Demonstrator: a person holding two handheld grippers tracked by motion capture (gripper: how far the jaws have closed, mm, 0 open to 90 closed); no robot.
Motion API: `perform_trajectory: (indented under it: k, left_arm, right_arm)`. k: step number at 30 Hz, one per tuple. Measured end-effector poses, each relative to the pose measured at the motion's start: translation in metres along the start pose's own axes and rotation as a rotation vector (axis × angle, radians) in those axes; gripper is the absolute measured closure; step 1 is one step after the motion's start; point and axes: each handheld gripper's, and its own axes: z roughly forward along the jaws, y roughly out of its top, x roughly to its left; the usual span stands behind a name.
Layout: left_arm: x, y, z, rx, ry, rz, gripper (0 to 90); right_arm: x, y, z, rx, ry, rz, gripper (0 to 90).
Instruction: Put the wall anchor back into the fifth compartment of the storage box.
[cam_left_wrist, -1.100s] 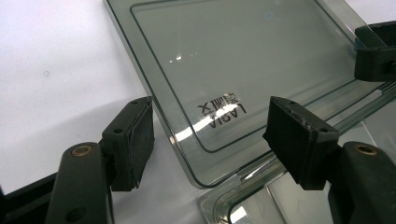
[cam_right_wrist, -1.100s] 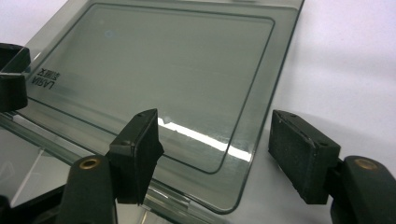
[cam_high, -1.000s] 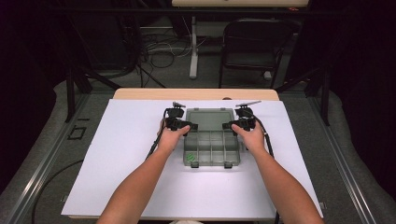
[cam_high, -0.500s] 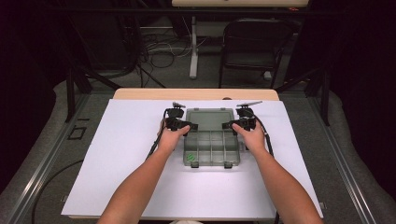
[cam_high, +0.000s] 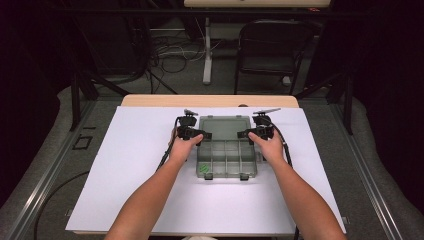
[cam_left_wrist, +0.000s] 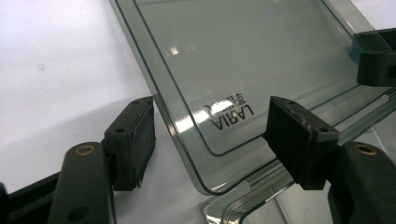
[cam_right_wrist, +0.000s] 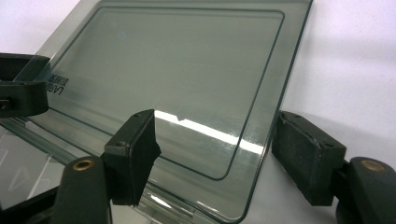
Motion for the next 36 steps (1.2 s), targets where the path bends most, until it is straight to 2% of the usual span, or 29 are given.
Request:
perform_trajectory:
  k: [8, 14, 21, 26, 29, 30, 31, 33, 34, 36]
  left_arm:
    - [-0.001, 0.0, 0.0, -0.002, 0.0, -0.003, 35.1]
    - [-0.001, 0.001, -0.002, -0.001, 0.013, 0.026, 36.4]
    - [-0.003, 0.002, -0.006, -0.026, 0.021, 0.02, 41.3]
    - [-0.004, 0.004, -0.011, -0.038, 0.028, 0.04, 43.4]
    - [-0.004, 0.004, -0.013, -0.041, 0.04, 0.053, 46.6]
    - [-0.005, 0.004, -0.014, -0.037, 0.047, 0.059, 48.8]
    - [-0.005, 0.005, -0.015, -0.037, 0.052, 0.062, 51.2]
    - [-0.004, 0.005, -0.018, -0.048, 0.054, 0.057, 55.6]
    - [-0.004, 0.005, -0.019, -0.051, 0.051, 0.056, 56.6]
    - [-0.003, 0.005, -0.021, -0.056, 0.051, 0.058, 59.0]
  right_arm:
    - [0.0, 0.0, -0.001, 0.001, -0.006, -0.009, 31.9]
    - [0.002, 0.0, -0.003, -0.006, -0.015, -0.009, 33.0]
    - [0.002, 0.002, -0.007, -0.017, -0.02, -0.015, 35.8]
    - [0.004, 0.003, -0.011, -0.036, -0.023, -0.031, 37.7]
    - [0.004, 0.004, -0.014, -0.046, -0.027, -0.047, 40.4]
    - [0.005, 0.004, -0.014, -0.066, -0.036, -0.042, 42.3]
    - [0.005, 0.004, -0.016, -0.053, -0.038, -0.052, 44.8]
    - [0.004, 0.005, -0.018, -0.062, -0.038, -0.075, 49.5]
    - [0.004, 0.005, -0.02, -0.061, -0.05, -0.072, 50.9]
    - [0.003, 0.005, -0.022, -0.071, -0.042, -0.085, 53.6]
